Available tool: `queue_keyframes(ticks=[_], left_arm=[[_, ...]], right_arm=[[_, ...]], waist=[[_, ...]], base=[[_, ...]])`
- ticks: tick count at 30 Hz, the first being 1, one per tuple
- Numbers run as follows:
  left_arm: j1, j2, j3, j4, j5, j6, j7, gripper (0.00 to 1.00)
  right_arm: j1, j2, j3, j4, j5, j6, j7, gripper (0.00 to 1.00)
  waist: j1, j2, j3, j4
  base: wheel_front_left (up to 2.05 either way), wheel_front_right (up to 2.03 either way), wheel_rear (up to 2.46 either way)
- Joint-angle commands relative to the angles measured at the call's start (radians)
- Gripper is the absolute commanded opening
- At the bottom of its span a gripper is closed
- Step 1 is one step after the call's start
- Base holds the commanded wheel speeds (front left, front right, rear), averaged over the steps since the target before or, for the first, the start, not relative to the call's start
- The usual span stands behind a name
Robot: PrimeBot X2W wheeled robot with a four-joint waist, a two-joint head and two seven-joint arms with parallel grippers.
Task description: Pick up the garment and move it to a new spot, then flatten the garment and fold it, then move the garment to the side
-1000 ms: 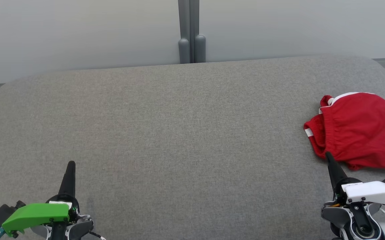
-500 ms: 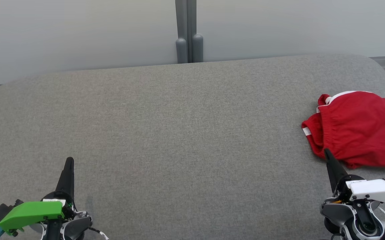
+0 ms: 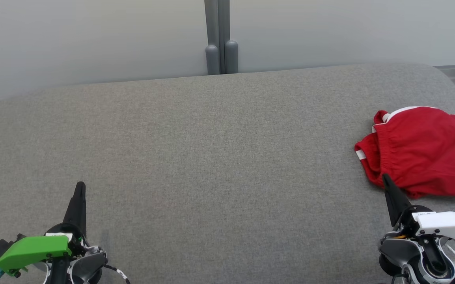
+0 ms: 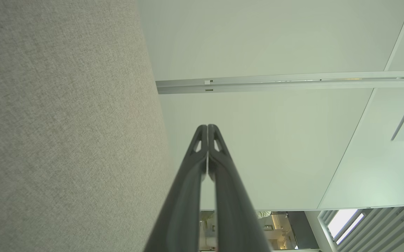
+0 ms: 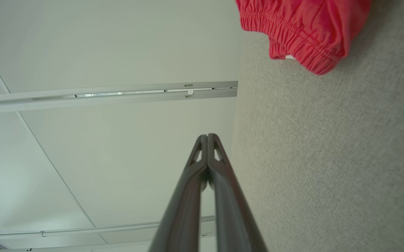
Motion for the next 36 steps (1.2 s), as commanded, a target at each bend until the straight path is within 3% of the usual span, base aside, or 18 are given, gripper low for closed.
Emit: queue_keyframes(ticks=[1, 36], left_arm=[[-0.012, 0.000, 0.003, -0.002, -0.001, -0.002, -0.001, 0.00], [-0.011, 0.000, 0.003, -0.002, -0.001, -0.002, -0.001, 0.00]], right_arm=[[-0.007, -0.005, 0.001, -0.005, 0.006, 0.000, 0.003, 0.00], [-0.007, -0.005, 0.001, -0.005, 0.006, 0.000, 0.002, 0.00]], waist=[[0.0000, 0.0000, 0.000, 0.000], [0.0000, 0.0000, 0.000, 0.000]], base=[[0.00, 0.00, 0.00], [0.00, 0.00, 0.00]])
